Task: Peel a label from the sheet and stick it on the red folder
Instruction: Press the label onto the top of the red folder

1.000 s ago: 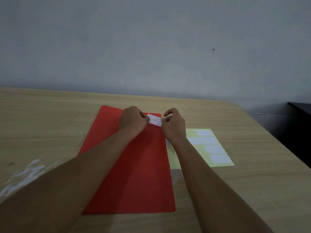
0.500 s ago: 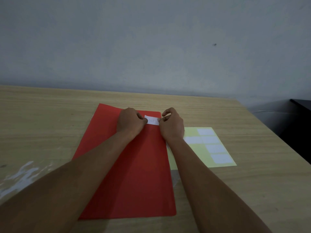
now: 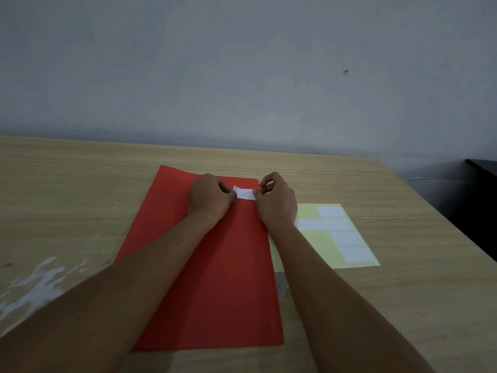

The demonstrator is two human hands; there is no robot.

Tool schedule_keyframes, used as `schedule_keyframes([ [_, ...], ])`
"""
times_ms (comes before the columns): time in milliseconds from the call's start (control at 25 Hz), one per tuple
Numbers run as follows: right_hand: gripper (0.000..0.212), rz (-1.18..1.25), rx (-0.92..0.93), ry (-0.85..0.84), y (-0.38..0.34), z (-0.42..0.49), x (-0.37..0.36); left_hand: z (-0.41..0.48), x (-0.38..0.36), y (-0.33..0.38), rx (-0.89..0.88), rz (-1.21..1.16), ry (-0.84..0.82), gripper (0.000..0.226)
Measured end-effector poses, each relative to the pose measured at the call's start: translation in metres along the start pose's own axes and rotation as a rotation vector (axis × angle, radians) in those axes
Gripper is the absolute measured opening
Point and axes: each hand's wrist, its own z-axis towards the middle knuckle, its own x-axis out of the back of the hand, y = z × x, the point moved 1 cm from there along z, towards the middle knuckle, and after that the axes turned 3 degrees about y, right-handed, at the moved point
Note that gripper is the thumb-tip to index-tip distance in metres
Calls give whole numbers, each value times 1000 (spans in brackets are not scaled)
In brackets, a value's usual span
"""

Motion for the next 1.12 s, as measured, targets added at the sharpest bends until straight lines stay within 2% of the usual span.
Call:
schedule_keyframes([
  [160,13,-13,16,5,0,0,0,1,-1,-3,9,-7,8,8],
  [320,11,-25,46,11,1,0,-2,1,-1,-4,-75,-56,17,4],
  [480,10,-44,67,13,3,1,-5,3,-6,-8,-171,35,9,12],
  [760,8,-87,82,7,5,4,-8,3,-9,-11,-236,114,1,17],
  [960,25,-180,133,-54,0,6,-4,1,-5,-11,-300,161,-29,20],
  [1120,28,-211,284,-129,2,-6,-3,-1,-5,-13,-335,202,-45,24],
])
